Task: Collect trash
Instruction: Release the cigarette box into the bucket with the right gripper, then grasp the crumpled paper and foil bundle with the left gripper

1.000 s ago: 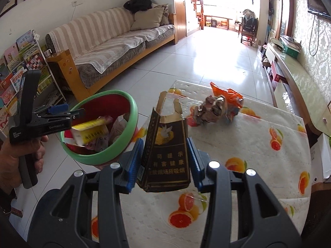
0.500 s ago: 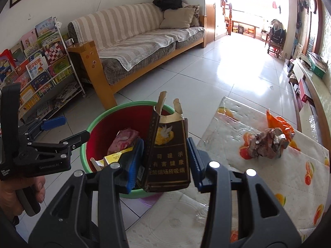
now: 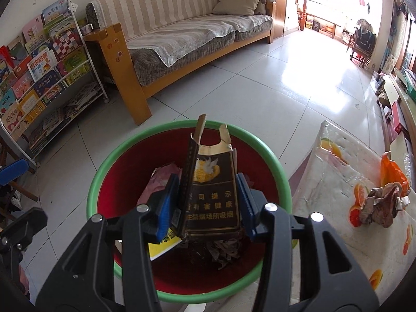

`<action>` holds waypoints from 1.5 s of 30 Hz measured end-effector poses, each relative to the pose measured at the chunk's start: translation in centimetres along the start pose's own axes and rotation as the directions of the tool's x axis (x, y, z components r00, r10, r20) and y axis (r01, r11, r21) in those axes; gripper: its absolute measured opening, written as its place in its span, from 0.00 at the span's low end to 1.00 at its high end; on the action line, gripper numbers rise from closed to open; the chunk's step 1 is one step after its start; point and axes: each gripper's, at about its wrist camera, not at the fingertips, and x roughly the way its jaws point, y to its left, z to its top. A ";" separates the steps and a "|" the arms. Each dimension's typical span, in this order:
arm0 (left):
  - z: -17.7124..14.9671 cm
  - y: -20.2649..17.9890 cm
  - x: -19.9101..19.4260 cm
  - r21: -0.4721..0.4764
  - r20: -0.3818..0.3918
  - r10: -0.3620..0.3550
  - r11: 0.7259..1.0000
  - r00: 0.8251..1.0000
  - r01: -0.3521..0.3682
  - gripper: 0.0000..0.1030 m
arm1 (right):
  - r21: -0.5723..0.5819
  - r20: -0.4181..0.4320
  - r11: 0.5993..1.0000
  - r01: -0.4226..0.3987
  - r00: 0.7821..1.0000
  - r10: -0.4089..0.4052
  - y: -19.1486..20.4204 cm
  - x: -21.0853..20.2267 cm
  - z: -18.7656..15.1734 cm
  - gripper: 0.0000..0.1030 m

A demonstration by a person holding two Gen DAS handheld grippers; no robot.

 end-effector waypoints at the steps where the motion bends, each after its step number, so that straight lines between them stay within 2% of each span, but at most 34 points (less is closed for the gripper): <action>1: -0.1 -0.1 -0.1 -0.003 0.000 0.002 1.000 1.000 -0.002 0.92 | -0.003 -0.013 1.000 0.007 1.000 -0.007 0.1 0.3 0.0 0.62; 3: -0.2 0.2 -0.1 -0.010 0.000 0.003 1.000 1.000 -0.003 0.92 | 0.003 -0.005 1.000 0.018 1.000 -0.018 0.2 0.3 -0.2 0.86; 7: -0.1 -0.2 -0.3 -0.015 0.003 0.004 1.000 1.000 -0.003 0.92 | 0.015 0.008 1.000 0.023 1.000 -0.023 -0.1 -0.7 -0.3 0.96; 15: 0.4 -2.3 -0.7 0.017 0.005 -0.011 1.000 1.000 0.011 0.92 | 0.047 0.048 0.997 0.063 0.997 -0.065 -2.4 -4.5 -1.2 0.95; 20: 0.6 -5.5 -0.7 0.058 0.002 -0.048 0.997 0.999 0.048 0.92 | 0.132 0.098 0.987 0.090 0.990 -0.104 -5.7 -9.0 -4.3 0.96; 25: 0.7 -10.1 -0.9 0.115 -0.001 -0.105 0.988 0.994 0.105 0.92 | 0.188 0.112 0.971 0.147 0.979 -0.170 -9.5 -13.4 -7.5 0.96; 33: 0.7 -19.3 -0.7 0.233 -0.028 -0.205 0.950 0.978 0.206 0.92 | 0.238 0.111 0.933 0.270 0.947 -0.303 -15.6 -19.2 -12.2 0.96; 40: 1.3 -26.2 1.1 0.310 -0.063 -0.276 0.908 0.959 0.281 0.92 | 0.339 0.076 0.888 0.311 0.932 -0.355 -21.2 -22.1 -16.6 0.96; 45: 2.2 -30.4 3.7 0.360 -0.091 -0.283 0.884 0.955 0.297 0.92 | 0.406 0.044 0.853 0.328 0.925 -0.376 -24.6 -22.9 -19.3 0.96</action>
